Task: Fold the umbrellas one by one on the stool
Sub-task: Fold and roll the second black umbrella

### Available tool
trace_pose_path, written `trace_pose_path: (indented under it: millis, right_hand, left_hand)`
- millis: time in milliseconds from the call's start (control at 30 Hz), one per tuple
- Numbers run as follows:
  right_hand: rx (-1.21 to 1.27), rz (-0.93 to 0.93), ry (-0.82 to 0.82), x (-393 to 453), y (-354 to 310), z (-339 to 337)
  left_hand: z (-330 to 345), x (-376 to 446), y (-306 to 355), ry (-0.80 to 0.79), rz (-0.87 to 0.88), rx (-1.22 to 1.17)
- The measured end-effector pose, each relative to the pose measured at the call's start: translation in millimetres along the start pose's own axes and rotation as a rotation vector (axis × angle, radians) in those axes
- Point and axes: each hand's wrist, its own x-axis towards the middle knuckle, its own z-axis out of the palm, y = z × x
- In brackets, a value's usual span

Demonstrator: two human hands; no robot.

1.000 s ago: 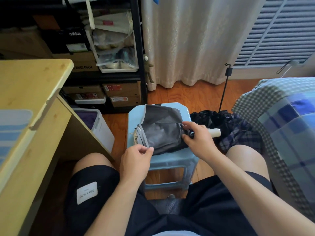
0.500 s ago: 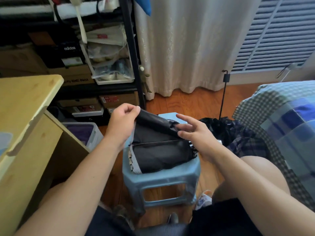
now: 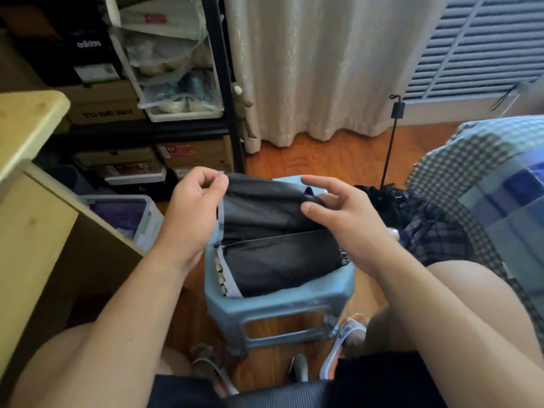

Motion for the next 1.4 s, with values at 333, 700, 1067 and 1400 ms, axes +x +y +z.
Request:
trace_pose_path:
  millis: [333,700,1067,1400]
  right_hand:
    - [0.343,-0.082,0.282,-3.4,12.5,-5.3]
    - [0.299,-0.130,0.297,-9.7,10.4,-6.9]
    - [0.327,0.020,0.417,-4.9,14.2,-12.3]
    - [0.085,-0.088,0.315,-7.2,10.8,-9.3]
  left_hand:
    - [3.2,0.8,-6.6,-0.011,0.038,0.019]
    - [4.5,1.8,-6.3,0.014,0.067,-0.034]
    - [6.5,-3.0,-3.4,-0.031,0.122,-0.051]
    - [8.4,-6.4,-2.6,-0.044,0.209,-0.060]
